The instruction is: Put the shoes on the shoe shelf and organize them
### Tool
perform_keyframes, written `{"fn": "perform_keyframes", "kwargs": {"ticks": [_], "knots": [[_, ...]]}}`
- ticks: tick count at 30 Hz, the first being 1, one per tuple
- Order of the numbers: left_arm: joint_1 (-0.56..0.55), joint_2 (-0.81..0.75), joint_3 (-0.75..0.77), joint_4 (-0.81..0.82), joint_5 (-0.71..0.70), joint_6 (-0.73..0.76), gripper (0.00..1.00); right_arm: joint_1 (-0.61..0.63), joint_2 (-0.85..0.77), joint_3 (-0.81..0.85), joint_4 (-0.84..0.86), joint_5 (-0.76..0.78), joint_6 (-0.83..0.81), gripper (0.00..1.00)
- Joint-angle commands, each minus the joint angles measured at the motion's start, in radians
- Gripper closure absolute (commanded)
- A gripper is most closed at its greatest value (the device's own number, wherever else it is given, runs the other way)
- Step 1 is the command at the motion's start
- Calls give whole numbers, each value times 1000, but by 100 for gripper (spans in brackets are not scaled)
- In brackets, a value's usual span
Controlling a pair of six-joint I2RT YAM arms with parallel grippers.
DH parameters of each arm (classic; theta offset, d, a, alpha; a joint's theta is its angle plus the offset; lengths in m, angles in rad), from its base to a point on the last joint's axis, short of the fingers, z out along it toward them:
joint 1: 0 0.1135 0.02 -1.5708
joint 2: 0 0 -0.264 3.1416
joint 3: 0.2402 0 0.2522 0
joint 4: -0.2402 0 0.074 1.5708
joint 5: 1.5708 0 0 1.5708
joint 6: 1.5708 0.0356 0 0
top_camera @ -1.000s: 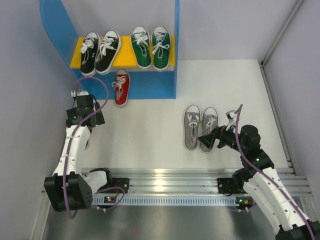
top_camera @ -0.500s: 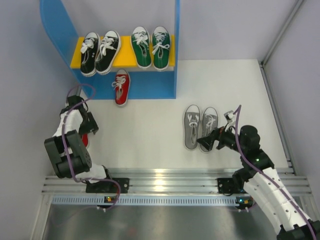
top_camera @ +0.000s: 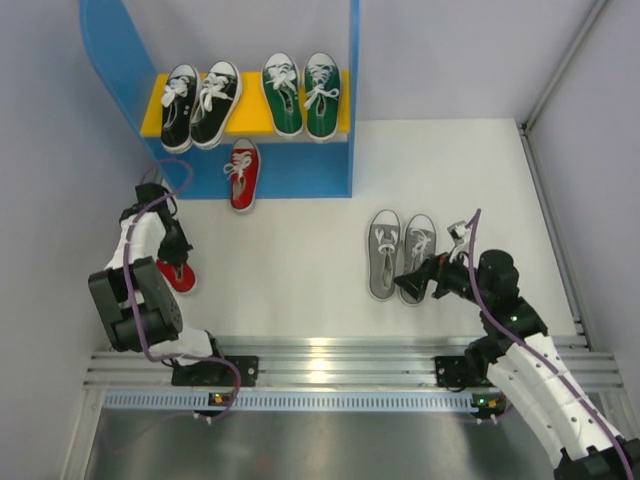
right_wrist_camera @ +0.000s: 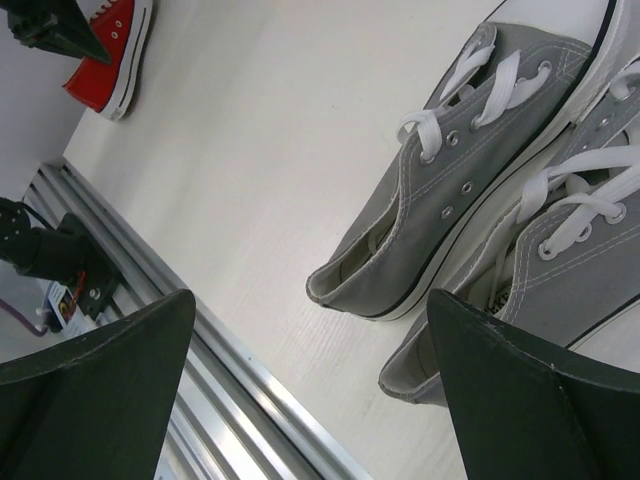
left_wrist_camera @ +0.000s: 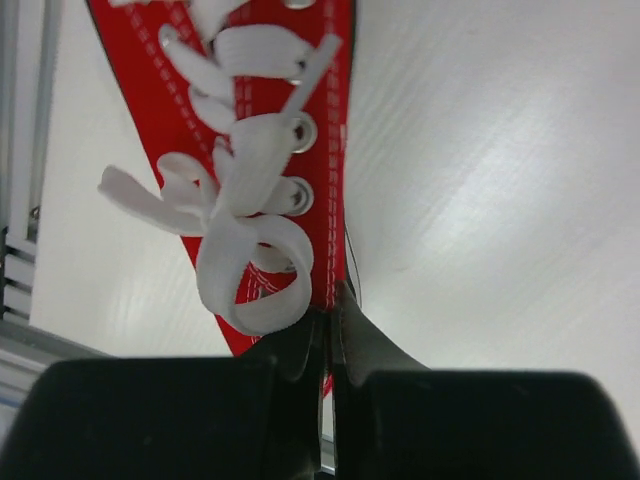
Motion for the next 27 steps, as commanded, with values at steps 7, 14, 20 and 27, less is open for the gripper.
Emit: {"fn": "perform_keyframes", "kwargs": {"ticks": [7, 14, 20, 27], "knots": [[-246, -254, -5, -14, 143, -82, 100, 13, 20, 9, 25, 40, -11, 1], [-331, -324, -8, -38, 172, -165, 100, 13, 20, 9, 11, 86, -10, 1], [-560, -502, -10, -52, 87, -274, 100, 13, 28, 10, 3, 118, -6, 1], [-851, -538, -112, -42, 105, -351, 100, 13, 36, 12, -3, 152, 0, 0]]}}
